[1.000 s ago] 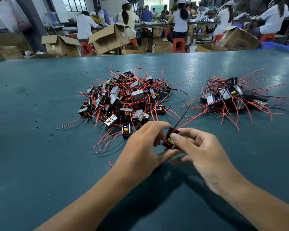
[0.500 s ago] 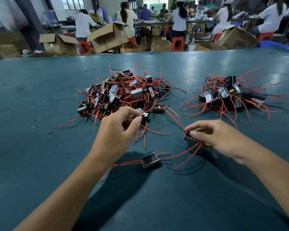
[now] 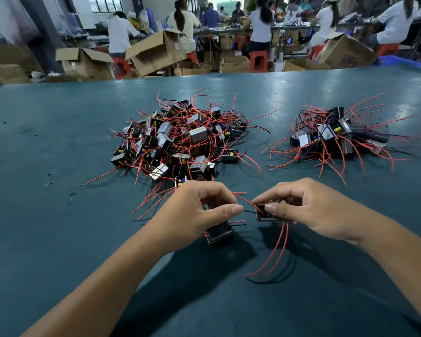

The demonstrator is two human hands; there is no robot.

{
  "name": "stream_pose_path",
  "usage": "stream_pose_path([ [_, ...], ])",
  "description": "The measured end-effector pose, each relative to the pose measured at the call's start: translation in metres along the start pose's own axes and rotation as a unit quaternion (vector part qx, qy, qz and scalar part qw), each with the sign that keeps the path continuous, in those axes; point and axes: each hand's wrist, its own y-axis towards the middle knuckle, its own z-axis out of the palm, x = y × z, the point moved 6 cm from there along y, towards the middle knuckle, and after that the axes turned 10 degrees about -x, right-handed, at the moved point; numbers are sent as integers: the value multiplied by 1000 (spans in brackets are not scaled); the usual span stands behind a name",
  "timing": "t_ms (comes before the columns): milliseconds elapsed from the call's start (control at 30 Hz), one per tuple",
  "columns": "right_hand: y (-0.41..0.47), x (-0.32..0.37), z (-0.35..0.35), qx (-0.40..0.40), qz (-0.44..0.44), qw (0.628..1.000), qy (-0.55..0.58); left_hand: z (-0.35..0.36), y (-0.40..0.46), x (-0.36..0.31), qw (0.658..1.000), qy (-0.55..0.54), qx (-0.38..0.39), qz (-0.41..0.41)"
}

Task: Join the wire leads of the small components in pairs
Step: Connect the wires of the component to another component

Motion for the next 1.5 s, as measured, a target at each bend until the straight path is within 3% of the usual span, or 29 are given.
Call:
stream_pose_path([
  [267, 0, 1, -1, -3, -1, 1000, -7, 1, 0, 7, 998, 68, -10, 2],
  [467, 0, -1, 0, 10, 10, 999, 46, 2, 0, 12, 994, -92, 0, -56],
  [667, 0, -1, -1, 8, 8, 999, 34, 4, -1, -2, 995, -102, 1, 14],
  [833, 0, -2, 1, 16, 18, 999, 23, 6, -3, -7, 996, 7, 21, 83],
  [933, 1, -6, 1, 12, 28, 1000, 7, 7, -5, -14, 976, 126, 2, 178],
  [1067, 2, -13, 0, -4, 46, 999, -4, 7, -6, -20, 954, 180, -42, 237],
  [1267, 3, -21, -2, -20, 40, 995, -86, 14, -7, -16, 953, 203, -27, 224],
  [1433, 2, -23, -6, -82, 70, 988, -108, 16, -5, -10, 955, 228, 1, 191],
  [1500, -2, -22, -7, -90, 75, 975, -190, 18, -5, -9, 956, 230, 14, 183],
])
